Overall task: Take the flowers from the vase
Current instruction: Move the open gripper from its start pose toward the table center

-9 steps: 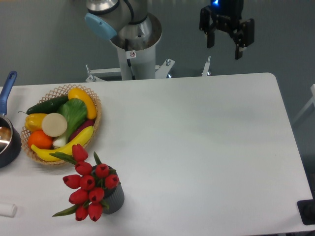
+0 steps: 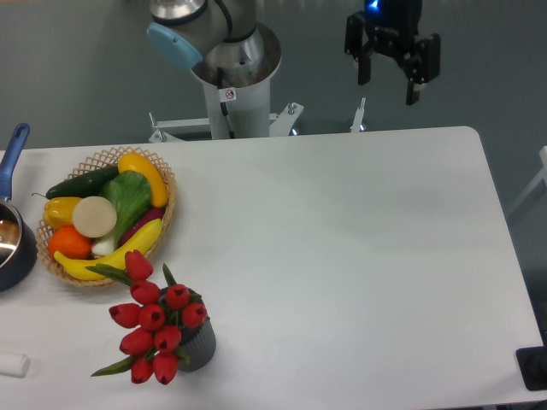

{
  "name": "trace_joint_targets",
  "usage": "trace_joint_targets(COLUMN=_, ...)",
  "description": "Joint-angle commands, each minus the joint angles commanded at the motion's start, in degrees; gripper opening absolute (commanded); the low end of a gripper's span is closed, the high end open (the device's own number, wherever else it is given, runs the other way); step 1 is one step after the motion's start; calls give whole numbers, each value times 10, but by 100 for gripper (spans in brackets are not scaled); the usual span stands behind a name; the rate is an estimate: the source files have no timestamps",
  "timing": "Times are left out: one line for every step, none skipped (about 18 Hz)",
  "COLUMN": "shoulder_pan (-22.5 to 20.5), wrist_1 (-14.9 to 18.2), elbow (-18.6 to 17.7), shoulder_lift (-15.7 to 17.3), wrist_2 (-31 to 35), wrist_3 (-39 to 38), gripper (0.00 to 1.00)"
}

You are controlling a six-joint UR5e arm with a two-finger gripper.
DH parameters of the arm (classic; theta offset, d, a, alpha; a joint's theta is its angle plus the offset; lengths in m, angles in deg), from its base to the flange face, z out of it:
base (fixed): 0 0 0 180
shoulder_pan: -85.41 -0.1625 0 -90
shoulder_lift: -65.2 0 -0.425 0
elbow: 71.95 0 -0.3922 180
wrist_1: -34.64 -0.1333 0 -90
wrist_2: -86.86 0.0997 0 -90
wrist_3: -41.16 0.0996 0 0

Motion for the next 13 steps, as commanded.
trace_joint_targets(shoulder_pan=0, wrist_1=0, elbow=-4, shoulder_lift=1, wrist_2=-4, wrist_3=-10, gripper=100)
trace_joint_targets(shoulder_pan=1, wrist_1=-1, elbow=-9, shoulder_lift=2, wrist_2=-5, wrist_3=-23, gripper=100)
trace_joint_targets(shoulder_pan=2, wrist_1=-1, elbow=-11, shoulder_lift=2, wrist_2=-9, wrist_3=-33, gripper=100)
trace_joint_targets(shoulder_pan=3, wrist_1=-2, elbow=-14, shoulder_lift=2, wrist_2=-16, wrist_3=-38, gripper=100)
trace_joint_targets(shoulder_pan=3, wrist_1=-8, elbow=-16, shoulder_lift=2, wrist_2=-19, wrist_3=-38, gripper=100)
trace_joint_targets(shoulder_pan=3, wrist_1=-17, elbow=-22, shoulder_lift=2, wrist_2=-22, wrist_3=-38, gripper=100)
trace_joint_targets(shoulder_pan=2, wrist_1=-30, elbow=-28, shoulder_lift=3, wrist_2=-26, wrist_3=-38, gripper=100)
trace_joint_targets(shoulder_pan=3, wrist_1=-39, elbow=-34, shoulder_lift=4, wrist_2=-26, wrist_3=-39, gripper=100)
trace_joint_targets(shoulder_pan=4, wrist_1=-45, elbow=-38, shoulder_lift=7, wrist_2=-27, wrist_3=-43, gripper=100)
trace_joint_targets(shoulder_pan=4, wrist_1=-46, elbow=-42, shoulder_lift=9, wrist_2=-28, wrist_3=-53, gripper=100)
trace_joint_targets(shoulder_pan=4, wrist_1=-47, elbow=-44, shoulder_lift=9, wrist_2=-32, wrist_3=-68, gripper=100)
trace_joint_targets(shoulder_pan=4, wrist_1=-47, elbow=-44, shoulder_lift=9, wrist_2=-44, wrist_3=-83, gripper=100)
trace_joint_targets(shoulder_pan=4, wrist_1=-47, elbow=-44, shoulder_lift=8, wrist_2=-61, wrist_3=-100, gripper=100)
